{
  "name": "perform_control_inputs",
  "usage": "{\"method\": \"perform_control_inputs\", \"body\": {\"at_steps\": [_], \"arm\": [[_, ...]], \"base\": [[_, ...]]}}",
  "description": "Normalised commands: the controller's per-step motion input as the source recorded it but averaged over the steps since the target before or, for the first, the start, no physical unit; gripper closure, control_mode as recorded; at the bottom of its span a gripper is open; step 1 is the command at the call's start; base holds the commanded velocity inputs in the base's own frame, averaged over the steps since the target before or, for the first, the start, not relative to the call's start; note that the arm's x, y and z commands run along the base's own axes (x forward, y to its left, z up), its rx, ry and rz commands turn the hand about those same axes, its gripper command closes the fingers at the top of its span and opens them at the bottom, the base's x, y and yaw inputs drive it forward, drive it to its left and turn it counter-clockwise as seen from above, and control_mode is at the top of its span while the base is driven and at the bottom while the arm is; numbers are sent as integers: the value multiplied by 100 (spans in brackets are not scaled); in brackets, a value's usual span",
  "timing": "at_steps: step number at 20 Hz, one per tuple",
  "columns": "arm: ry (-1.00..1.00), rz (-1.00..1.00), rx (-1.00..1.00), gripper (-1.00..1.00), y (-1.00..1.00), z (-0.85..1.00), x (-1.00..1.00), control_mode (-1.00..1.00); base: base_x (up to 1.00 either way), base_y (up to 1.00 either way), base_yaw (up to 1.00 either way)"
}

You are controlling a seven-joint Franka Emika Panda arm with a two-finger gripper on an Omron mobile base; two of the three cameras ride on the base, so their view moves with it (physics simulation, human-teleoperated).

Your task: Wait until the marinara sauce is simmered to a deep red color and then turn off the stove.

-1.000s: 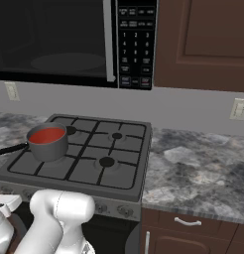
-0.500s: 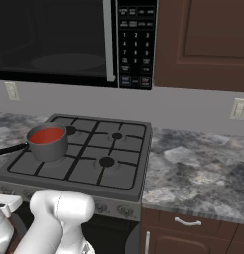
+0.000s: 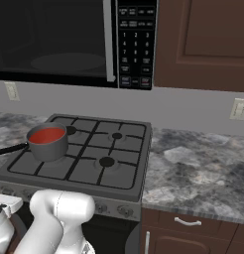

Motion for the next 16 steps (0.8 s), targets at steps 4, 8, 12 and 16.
{"method": "perform_control_inputs", "body": {"at_steps": [4,8,12,16], "arm": [[0,0,13,100,0,0,-15,-100],[0,-2,13,100,0,0,-14,-100],[0,-5,15,100,0,0,-16,-100],[2,-5,18,100,0,0,-20,-100]], "base": [[0,0,0],[0,0,0],[0,0,0],[0,0,0]]}}
